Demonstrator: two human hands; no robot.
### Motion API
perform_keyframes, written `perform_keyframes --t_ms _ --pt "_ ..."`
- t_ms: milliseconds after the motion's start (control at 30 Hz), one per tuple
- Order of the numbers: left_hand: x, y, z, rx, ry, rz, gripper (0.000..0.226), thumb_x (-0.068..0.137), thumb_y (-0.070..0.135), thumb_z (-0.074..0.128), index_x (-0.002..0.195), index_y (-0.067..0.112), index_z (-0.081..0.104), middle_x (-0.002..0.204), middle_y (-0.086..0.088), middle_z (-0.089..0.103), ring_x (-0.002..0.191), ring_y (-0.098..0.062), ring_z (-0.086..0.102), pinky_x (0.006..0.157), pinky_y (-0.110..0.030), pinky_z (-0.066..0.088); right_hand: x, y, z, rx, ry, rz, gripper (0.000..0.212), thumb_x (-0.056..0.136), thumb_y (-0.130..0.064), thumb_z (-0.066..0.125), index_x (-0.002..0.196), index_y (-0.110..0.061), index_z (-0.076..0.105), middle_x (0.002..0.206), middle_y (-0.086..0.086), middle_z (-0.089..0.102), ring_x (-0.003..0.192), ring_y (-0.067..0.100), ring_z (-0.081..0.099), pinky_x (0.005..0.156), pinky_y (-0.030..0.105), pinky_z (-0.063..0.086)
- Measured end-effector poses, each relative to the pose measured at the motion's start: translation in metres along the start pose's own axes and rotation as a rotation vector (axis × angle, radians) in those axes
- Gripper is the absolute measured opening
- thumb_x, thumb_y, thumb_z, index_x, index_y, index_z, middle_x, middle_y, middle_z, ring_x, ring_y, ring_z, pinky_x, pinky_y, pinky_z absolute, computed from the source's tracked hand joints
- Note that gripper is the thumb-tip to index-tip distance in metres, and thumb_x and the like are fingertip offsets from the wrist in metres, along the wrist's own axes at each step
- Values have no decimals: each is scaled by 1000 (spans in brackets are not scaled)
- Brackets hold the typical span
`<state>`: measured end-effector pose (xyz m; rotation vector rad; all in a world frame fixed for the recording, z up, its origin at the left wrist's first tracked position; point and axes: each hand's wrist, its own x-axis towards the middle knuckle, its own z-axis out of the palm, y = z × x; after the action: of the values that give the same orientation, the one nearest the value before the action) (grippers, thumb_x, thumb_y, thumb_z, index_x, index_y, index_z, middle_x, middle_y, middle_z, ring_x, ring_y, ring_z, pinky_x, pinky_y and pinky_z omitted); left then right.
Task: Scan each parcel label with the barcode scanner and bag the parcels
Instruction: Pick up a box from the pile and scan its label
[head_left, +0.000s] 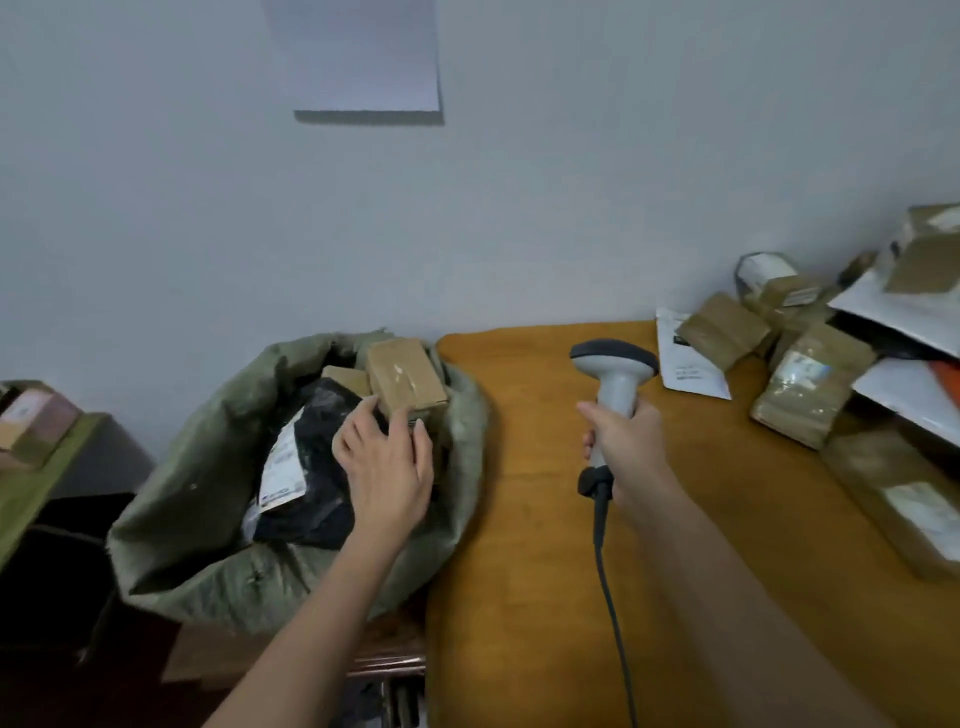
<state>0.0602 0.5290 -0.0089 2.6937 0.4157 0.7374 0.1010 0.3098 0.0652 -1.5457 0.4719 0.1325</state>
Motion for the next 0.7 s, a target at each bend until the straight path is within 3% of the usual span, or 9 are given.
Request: perform_keyframes --t_ms 200,300,400,600,700 --pt "-8 99 43 -62 -159 171 39 95 37 33 108 13 61 125 -19 45 117 -37 41 98 -54 35 26 -5 -92 115 138 5 12 92 -9 63 94 -17 53 76 7 53 58 13 52 54 29 44" --pt "-17 146 68 -57 -199 236 28 96 31 45 111 14 61 126 -18 43 116 -37 43 95 -54 37 43 -9 -140 158 163 -11 14 92 -7 61 98 -16 53 76 5 52 59 13 52 56 31 44" --pt "-25 198 96 -18 -215 250 32 96 35 42 113 15 61 127 -17 43 117 -35 42 93 -52 40 65 -10 -191 181 175 -8 17 91 -6 61 99 -17 52 77 4 53 58 12 52 55 29 44" --pt "-49 330 160 -56 -353 292 29 96 27 52 120 14 60 134 -17 41 125 -33 41 101 -50 34 119 -17 -314 106 228 -13 22 90 -10 63 109 -17 56 84 7 60 58 12 55 51 25 45" --pt "-59 387 182 -60 -444 349 34 96 29 51 127 16 55 142 -15 35 130 -31 36 102 -47 31 146 -29 -361 94 265 -35 14 90 -7 61 98 -16 55 74 5 55 54 11 52 50 26 43"
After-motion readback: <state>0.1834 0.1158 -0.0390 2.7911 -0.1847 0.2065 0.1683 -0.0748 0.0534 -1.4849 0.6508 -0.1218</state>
